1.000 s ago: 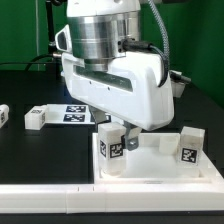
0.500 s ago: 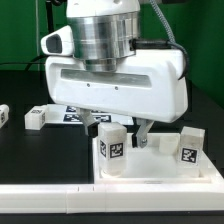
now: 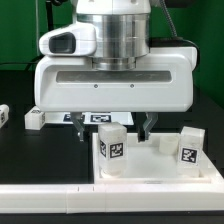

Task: Assemble square table

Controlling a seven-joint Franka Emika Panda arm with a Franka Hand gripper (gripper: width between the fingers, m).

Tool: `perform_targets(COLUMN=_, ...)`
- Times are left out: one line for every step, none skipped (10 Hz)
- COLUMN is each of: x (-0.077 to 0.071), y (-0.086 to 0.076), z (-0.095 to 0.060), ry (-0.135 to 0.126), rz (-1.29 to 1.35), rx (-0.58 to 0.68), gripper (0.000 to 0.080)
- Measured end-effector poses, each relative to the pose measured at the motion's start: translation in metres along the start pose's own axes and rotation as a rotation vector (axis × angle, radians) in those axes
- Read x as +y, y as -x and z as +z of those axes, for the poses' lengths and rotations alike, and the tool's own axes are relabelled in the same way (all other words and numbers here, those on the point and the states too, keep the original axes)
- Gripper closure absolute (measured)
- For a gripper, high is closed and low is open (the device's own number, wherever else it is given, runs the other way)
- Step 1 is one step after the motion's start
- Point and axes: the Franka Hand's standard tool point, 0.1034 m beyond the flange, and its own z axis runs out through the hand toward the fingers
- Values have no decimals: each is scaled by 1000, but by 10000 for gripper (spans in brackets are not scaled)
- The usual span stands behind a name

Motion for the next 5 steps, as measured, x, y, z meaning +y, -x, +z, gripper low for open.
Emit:
perform_targets(x=-1, y=0, z=0, ry=1, rz=-87, rx=2, gripper=150)
perform_targets(x=-1, y=0, z=0, ry=-1, rz=-108, rx=3, gripper=176)
perform_targets(x=-1, y=0, z=1, ry=-1, rz=-103, rx=2, gripper=176)
perform_targets(x=-1, y=0, z=1, ry=-1, rz=-103, rx=2, gripper=353)
perform_targets(x=-1, y=0, z=1, ry=-1, rz=-93, rx=2, gripper=518)
